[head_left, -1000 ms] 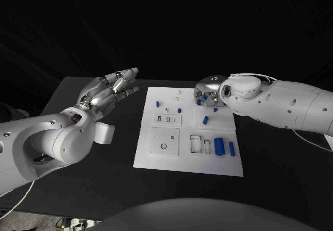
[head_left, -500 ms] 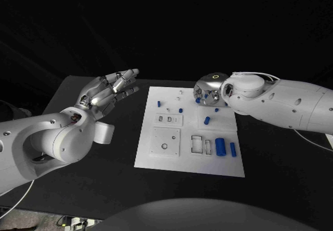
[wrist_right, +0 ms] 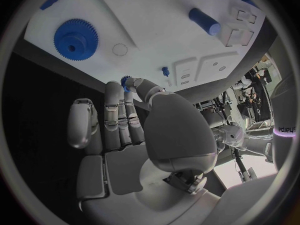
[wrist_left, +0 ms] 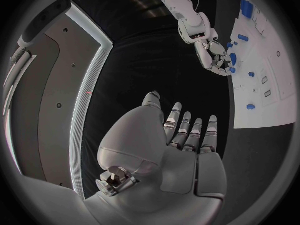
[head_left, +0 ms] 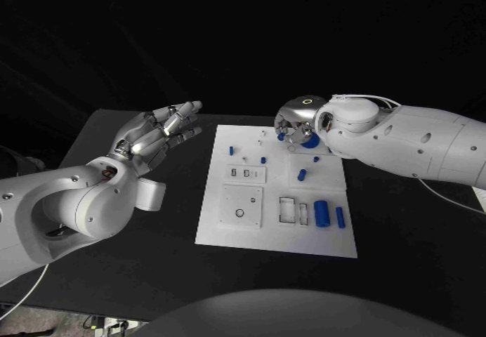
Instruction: Assemble the parts on the task board
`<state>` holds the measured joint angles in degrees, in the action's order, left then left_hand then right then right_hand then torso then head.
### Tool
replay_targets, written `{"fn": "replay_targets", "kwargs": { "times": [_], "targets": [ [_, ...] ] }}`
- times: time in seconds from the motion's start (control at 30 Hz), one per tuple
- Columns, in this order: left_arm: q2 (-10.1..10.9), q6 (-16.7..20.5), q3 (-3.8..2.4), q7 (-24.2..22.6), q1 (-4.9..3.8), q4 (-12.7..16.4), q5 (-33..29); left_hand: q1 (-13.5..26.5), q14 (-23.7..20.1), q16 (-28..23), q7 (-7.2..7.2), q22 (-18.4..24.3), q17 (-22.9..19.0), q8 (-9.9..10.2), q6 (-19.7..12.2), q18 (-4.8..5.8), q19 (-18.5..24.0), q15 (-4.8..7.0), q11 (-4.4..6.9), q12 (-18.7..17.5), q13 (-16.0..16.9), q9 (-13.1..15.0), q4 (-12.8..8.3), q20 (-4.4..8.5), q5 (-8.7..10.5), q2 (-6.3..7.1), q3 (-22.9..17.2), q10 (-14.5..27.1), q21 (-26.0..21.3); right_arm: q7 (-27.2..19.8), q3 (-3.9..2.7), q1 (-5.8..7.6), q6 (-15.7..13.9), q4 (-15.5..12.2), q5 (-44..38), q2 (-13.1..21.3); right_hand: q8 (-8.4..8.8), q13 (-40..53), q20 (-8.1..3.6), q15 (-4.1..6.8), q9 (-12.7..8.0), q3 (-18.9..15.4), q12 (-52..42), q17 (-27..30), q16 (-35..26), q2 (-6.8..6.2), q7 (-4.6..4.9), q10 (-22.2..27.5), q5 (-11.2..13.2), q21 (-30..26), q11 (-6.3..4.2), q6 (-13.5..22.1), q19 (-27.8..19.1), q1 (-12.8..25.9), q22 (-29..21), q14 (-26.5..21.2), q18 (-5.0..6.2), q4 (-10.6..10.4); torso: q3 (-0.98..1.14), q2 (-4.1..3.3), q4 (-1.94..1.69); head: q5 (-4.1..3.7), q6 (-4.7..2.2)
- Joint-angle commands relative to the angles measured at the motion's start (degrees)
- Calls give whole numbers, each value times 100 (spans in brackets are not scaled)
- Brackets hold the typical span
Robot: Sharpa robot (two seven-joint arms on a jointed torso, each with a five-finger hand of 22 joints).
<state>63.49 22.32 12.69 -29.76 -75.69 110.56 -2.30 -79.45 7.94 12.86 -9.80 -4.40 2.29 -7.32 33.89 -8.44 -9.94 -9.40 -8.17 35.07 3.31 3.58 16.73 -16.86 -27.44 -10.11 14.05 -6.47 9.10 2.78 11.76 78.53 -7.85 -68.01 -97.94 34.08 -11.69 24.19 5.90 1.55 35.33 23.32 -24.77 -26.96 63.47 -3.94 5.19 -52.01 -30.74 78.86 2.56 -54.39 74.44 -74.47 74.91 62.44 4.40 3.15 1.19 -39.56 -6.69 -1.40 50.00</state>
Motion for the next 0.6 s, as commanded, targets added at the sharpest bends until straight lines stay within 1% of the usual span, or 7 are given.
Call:
{"fn": "replay_targets", "kwargs": {
  "times": [0.03,0.1,0.2,0.27,0.4,0.57,0.6],
  "targets": [
    [-15,-107,-5,-40,-7,14,36,-30,-11,37,1,-6,7,-32,36,45,-29,-41,-32,25,6,6,-6,3,-29,-13,-7,-7,36,-8,-10,18,42,108,-6,-109,-5,-7,10,1,6,-6,20,6,-36,-12,-6,-50,-28,37,7,-35,50,47,376,31,-19,-27,1,-27,-13,-15,0],
    [-20,-107,-5,-39,-7,17,36,-30,-11,37,1,-6,7,-32,36,45,-29,-41,-32,25,6,6,-6,3,-29,-13,-7,-7,36,-2,-17,27,48,194,-3,-197,-5,-7,10,1,6,-6,20,6,-36,-12,-6,-50,-28,38,7,-34,52,48,377,31,-20,-27,1,-24,-11,-9,0],
    [-31,-116,-6,-31,-8,23,36,-36,-8,44,-5,-6,7,-42,48,53,-31,-44,-41,39,7,7,-8,3,-33,-14,-8,-16,39,12,-31,40,69,359,5,-358,-4,-9,10,1,6,-5,23,-6,-32,-11,-6,-53,-28,42,7,-33,59,48,383,39,-22,-28,6,-23,-28,-17,0],
    [-33,-117,-6,-28,-8,27,36,-36,-8,44,-5,-6,7,-42,48,53,-31,-44,-41,39,7,7,-8,3,-33,-14,-8,-16,39,17,-35,43,77,424,13,-419,-3,-10,10,1,6,-5,25,-12,-30,-11,-6,-54,-28,46,8,-32,64,48,387,42,-23,-28,5,-20,-27,-19,0],
    [-41,-122,-7,-11,-9,36,36,-44,-5,52,-14,-6,8,-51,57,60,-33,-47,-52,52,8,7,-10,3,-36,-14,-10,-27,41,42,-43,48,112,646,27,-627,8,-18,7,0,4,2,41,-21,-28,-7,-6,-62,-33,45,10,-22,68,46,389,55,-23,-27,10,-33,-47,-17,0],
    [-43,-123,-8,8,-11,42,36,-63,1,68,-29,-7,9,-71,93,74,-35,-51,-68,72,10,10,-14,4,-47,-15,-16,-46,44,83,-46,50,147,831,20,-792,20,-27,5,-3,2,13,60,6,-44,0,-3,-69,-41,34,14,-10,57,41,381,49,-20,-26,11,-44,-48,5,0],
    [-44,-124,-8,9,-11,41,36,-66,1,70,-32,-7,9,-75,100,76,-36,-52,-72,73,10,10,-14,4,-49,-15,-16,-49,45,88,-47,50,151,868,19,-824,23,-30,5,-3,2,15,66,12,-48,1,-2,-69,-41,33,15,-8,57,40,381,47,-20,-25,11,-44,-41,13,0]
  ]
}}
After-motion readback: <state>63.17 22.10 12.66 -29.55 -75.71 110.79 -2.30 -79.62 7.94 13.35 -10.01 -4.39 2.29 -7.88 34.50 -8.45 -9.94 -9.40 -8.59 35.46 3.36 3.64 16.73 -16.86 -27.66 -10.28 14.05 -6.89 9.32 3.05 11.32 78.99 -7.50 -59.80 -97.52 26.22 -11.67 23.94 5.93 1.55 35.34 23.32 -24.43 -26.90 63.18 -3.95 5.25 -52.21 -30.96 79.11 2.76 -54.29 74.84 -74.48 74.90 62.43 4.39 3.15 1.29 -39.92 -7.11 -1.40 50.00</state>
